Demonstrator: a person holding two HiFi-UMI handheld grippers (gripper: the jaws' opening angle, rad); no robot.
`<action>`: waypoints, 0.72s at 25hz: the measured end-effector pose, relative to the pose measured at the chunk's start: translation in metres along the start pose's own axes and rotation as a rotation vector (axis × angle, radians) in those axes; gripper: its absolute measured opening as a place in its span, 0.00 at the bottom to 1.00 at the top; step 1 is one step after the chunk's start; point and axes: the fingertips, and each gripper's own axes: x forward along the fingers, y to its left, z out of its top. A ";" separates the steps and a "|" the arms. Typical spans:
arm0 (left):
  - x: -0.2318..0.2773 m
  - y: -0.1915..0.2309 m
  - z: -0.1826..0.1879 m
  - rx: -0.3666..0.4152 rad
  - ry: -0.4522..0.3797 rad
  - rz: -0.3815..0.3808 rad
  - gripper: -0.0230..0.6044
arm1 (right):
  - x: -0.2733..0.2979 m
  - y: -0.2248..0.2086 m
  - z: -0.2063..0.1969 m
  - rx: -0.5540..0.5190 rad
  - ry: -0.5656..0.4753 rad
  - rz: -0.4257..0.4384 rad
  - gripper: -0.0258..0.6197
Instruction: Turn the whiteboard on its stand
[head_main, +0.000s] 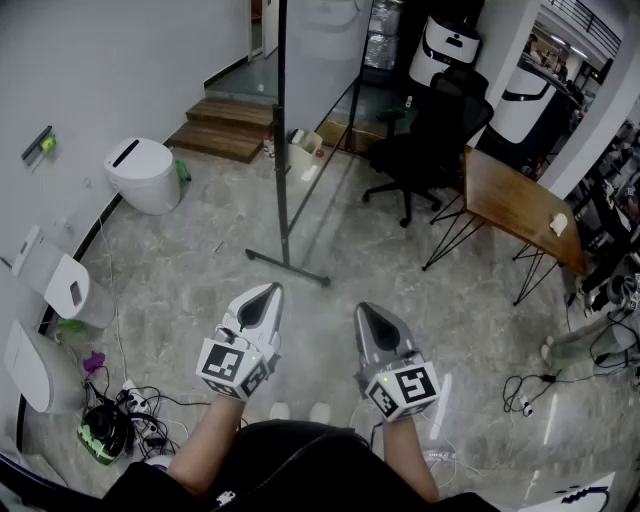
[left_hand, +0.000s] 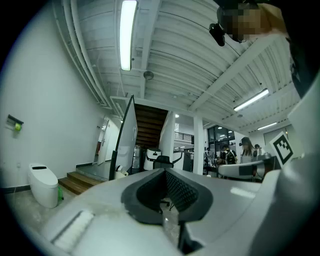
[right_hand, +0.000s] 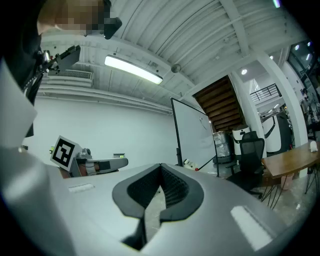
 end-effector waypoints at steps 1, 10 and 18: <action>0.001 -0.001 -0.001 0.001 0.002 0.001 0.04 | -0.001 -0.001 -0.001 0.001 0.001 -0.001 0.05; 0.016 -0.010 -0.006 0.006 0.003 0.012 0.04 | -0.006 -0.019 -0.005 0.004 0.002 0.011 0.05; 0.027 -0.022 -0.013 0.018 0.011 0.025 0.04 | -0.010 -0.033 -0.007 0.003 0.009 0.032 0.05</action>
